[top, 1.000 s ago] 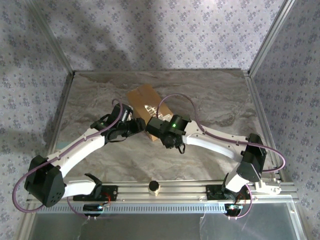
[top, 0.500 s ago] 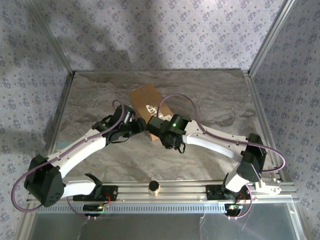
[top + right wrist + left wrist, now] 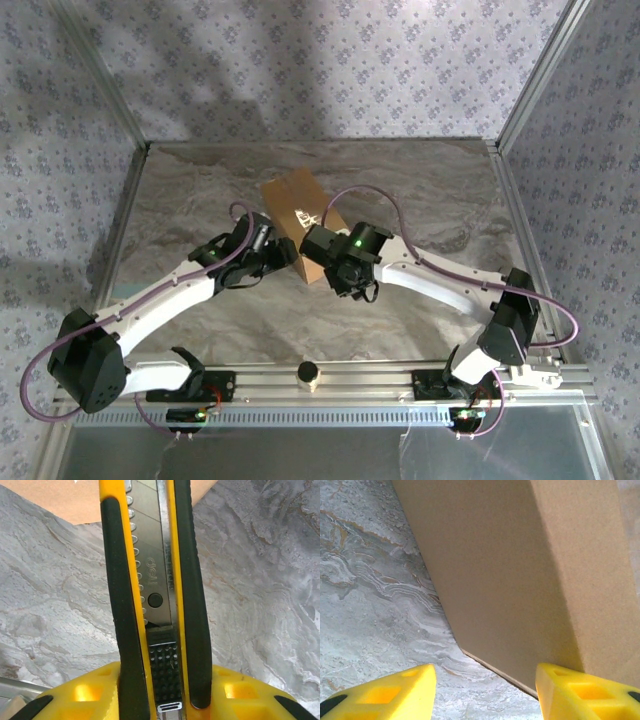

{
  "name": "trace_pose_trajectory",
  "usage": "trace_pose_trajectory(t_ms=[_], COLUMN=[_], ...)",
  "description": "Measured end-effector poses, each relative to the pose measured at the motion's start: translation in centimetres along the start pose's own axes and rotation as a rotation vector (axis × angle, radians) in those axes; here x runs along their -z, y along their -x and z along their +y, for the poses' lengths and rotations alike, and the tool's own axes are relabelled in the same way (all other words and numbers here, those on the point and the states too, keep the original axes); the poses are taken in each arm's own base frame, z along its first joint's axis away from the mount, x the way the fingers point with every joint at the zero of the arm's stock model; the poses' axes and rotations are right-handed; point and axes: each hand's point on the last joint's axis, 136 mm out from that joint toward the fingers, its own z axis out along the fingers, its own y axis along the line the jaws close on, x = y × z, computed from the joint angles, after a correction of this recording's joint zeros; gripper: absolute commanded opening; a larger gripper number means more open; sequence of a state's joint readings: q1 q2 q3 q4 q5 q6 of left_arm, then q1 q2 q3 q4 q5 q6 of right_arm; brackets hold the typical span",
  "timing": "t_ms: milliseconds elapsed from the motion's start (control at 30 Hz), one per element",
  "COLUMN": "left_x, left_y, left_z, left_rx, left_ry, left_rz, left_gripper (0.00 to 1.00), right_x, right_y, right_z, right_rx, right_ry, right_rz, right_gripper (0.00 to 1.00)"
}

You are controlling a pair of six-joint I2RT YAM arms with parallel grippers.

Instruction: Unpack the express box

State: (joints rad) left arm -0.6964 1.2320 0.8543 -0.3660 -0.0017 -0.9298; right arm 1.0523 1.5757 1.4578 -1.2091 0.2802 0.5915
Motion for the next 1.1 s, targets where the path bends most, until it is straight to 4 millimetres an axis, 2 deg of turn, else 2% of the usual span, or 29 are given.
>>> trace_pose_trajectory(t_ms=[200,367,567,733,900,1100], left_x=[0.5,2.2,5.1,6.5,5.4,1.3], left_y=[-0.3,-0.1,2.8,6.0,9.9,13.1], left_z=[0.3,0.4,-1.2,-2.3,-4.3,-5.8], left_rx=[-0.019,-0.071,-0.124,-0.140,-0.159,-0.183], left_ry=[0.012,0.029,0.021,0.017,0.027,0.039], left_rz=[0.005,-0.011,-0.096,-0.161,-0.182,-0.150], left_gripper=[0.56,0.56,0.57,0.57,0.57,0.54], right_x=[0.0,-0.4,-0.8,-0.9,-1.0,-0.9], right_y=[0.3,1.1,1.9,2.3,2.4,2.2], right_z=[-0.8,-0.9,-1.2,-1.1,-1.1,-1.2], right_rx=[0.062,0.120,0.165,0.192,0.195,0.195], right_ry=[-0.016,-0.004,0.004,0.006,0.004,0.009], right_rz=[-0.007,-0.033,-0.060,-0.076,-0.093,-0.102], right_gripper=[0.00,0.00,0.00,0.00,0.00,0.00])
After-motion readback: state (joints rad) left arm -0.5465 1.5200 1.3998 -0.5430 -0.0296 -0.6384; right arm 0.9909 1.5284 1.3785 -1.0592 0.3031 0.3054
